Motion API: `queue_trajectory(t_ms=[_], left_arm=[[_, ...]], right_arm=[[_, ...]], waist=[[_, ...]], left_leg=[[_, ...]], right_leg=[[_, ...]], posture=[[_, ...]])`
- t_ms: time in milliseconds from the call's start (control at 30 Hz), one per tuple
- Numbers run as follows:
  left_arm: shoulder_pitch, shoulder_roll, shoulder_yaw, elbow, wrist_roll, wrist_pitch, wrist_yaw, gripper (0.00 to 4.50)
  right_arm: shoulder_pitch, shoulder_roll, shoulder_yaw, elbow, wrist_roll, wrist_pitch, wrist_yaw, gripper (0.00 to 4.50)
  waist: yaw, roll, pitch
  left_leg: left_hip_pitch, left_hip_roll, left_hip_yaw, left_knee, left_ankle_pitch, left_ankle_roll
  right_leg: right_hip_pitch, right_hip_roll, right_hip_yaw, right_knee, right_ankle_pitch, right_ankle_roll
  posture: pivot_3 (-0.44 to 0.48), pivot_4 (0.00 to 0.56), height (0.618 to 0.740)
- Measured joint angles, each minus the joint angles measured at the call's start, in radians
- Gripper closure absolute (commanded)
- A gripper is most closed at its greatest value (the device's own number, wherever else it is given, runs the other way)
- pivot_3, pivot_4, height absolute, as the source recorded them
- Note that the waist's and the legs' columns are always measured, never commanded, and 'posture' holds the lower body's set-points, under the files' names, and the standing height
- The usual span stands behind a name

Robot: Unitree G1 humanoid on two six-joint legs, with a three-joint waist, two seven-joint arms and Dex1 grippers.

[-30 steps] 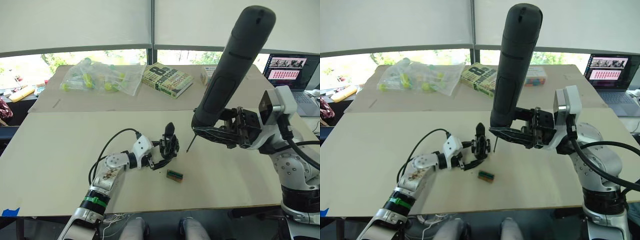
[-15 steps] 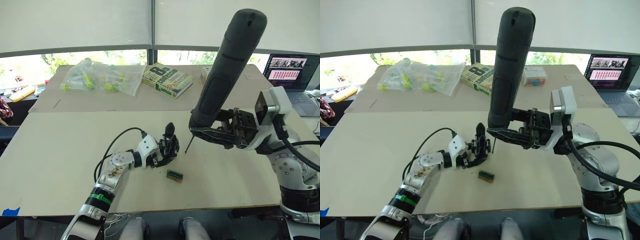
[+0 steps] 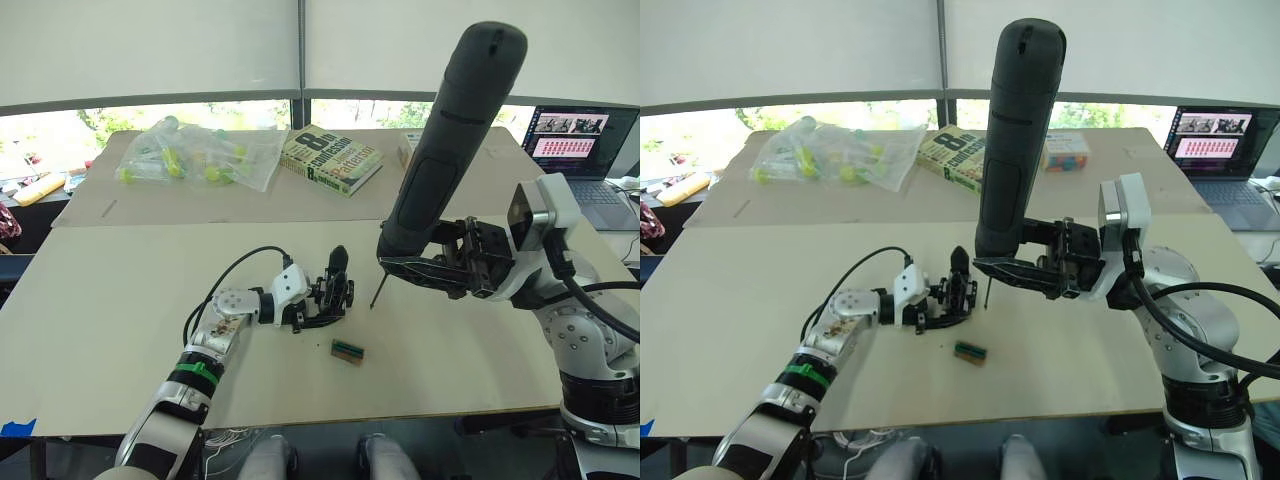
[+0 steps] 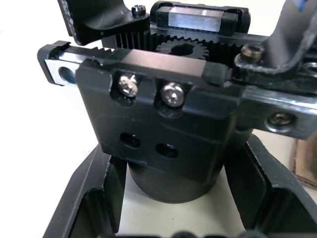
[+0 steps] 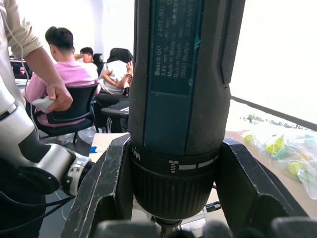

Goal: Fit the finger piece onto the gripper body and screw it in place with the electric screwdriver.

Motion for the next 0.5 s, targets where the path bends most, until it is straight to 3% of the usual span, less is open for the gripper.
queue_trajectory(t_ms=[133,267,300,500], left_arm=[[-0.025,-0.009,0.008,0.052,-0.001,-0.024,-0.026,2.17],[-0.021,-0.025,0.022,0.05,-0.013,0.006,-0.02,0.2],[-0.018,-0.026,0.025,0.048,-0.015,0.008,-0.014,0.01],[0.075,-0.019,0.054,-0.093,-0.035,0.081,0.035,0.01]], right_arm=[[0.0,0.0,0.0,-0.001,0.0,0.0,0.001,2.54],[0.001,0.0,0.0,-0.002,0.0,0.0,0.001,2.54],[0.001,0.0,0.0,-0.003,0.0,0.0,0.001,2.54],[0.002,0.001,0.0,-0.008,0.0,0.0,0.002,2.54]], waist=[[0.0,0.0,0.0],[0.001,0.0,0.0],[0.001,0.0,0.0],[-0.003,0.0,0.0]], left_leg=[[0.0,0.0,0.0,0.0,0.0,0.0],[0.0,0.0,0.0,0.001,0.0,0.0],[0.0,0.0,0.0,0.001,0.0,0.0],[0.0,0.001,0.0,0.0,0.0,0.0]], right_leg=[[0.0,0.0,0.0,0.0,0.0,0.0],[0.0,0.0,0.0,0.0,0.0,0.0],[0.0,0.0,0.0,0.0,0.0,0.001],[0.0,0.0,0.0,0.001,0.0,0.001]], posture=[[0.0,0.15,0.74],[0.0,0.15,0.74],[0.0,0.15,0.74],[0.0,0.15,0.74]])
